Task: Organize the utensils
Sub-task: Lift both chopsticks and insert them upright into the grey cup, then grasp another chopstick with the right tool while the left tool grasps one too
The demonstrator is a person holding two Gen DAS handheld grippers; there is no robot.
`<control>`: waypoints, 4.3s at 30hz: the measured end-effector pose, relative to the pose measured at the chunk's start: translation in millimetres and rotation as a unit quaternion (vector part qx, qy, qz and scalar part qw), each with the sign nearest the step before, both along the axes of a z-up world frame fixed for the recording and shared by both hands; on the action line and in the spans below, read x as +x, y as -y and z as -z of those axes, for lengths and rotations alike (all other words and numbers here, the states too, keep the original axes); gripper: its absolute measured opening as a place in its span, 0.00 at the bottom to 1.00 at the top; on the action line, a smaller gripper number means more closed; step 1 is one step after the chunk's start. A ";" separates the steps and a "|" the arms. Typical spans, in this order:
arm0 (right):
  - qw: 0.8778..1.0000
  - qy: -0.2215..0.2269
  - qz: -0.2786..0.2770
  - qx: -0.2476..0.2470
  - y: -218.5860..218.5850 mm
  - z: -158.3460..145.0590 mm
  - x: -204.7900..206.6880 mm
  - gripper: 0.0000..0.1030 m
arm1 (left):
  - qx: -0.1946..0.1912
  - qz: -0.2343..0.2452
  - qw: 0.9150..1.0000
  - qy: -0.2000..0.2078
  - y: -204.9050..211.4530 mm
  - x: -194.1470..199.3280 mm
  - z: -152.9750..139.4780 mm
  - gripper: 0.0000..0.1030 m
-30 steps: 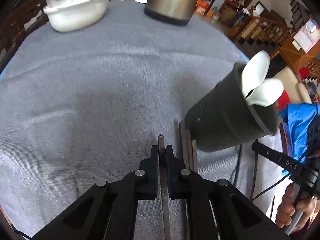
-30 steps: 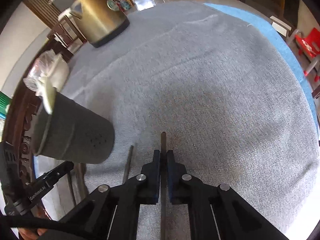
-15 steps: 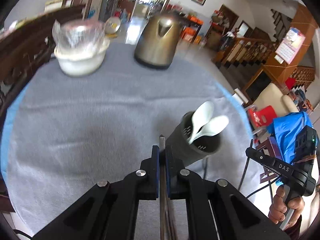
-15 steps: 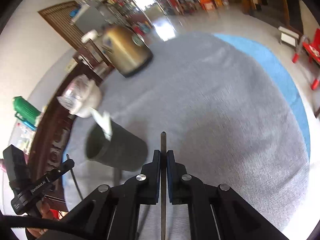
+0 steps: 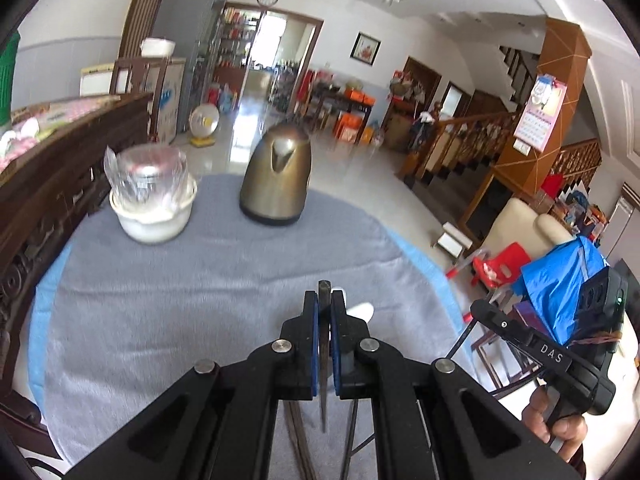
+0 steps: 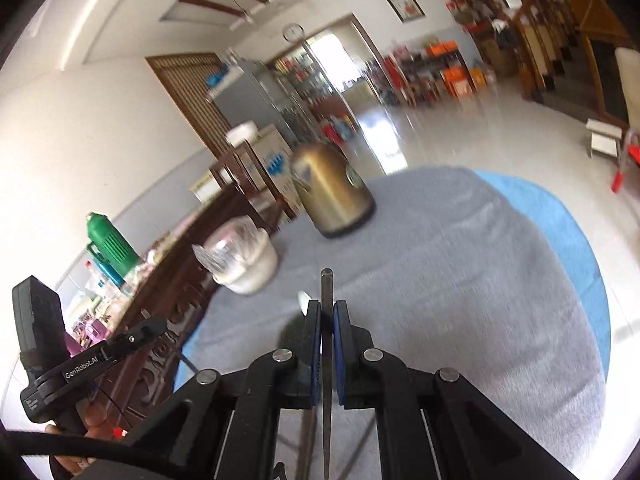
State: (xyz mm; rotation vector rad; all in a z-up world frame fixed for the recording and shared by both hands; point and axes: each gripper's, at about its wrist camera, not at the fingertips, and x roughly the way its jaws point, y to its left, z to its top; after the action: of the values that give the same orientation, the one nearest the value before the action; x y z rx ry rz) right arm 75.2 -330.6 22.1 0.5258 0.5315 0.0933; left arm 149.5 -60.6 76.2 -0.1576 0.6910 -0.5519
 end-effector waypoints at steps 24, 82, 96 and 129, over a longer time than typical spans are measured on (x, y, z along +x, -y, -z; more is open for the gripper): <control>0.985 0.148 0.083 -0.041 -11.7 -93.4 21.9 0.06 | -0.014 -0.028 0.993 0.110 21.8 12.5 -86.1 0.05; 0.983 -0.180 0.014 0.023 -6.0 138.9 10.8 0.35 | 0.100 -0.052 0.978 -0.176 -0.3 -19.0 179.9 0.51; 0.975 -0.219 -0.021 0.006 -34.0 167.3 23.4 0.26 | 0.124 -0.030 0.972 -0.195 19.6 -19.8 207.9 0.51; 0.972 -0.224 -0.021 -0.074 -47.2 173.8 34.5 0.17 | 0.150 -0.056 0.971 -0.176 10.3 6.3 212.0 0.63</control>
State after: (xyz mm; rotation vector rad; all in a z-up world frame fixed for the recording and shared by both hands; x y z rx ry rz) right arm 109.8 -283.4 -151.6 0.3892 0.9841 -0.0272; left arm 155.8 -70.9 -135.8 -0.0105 1.0960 -0.3067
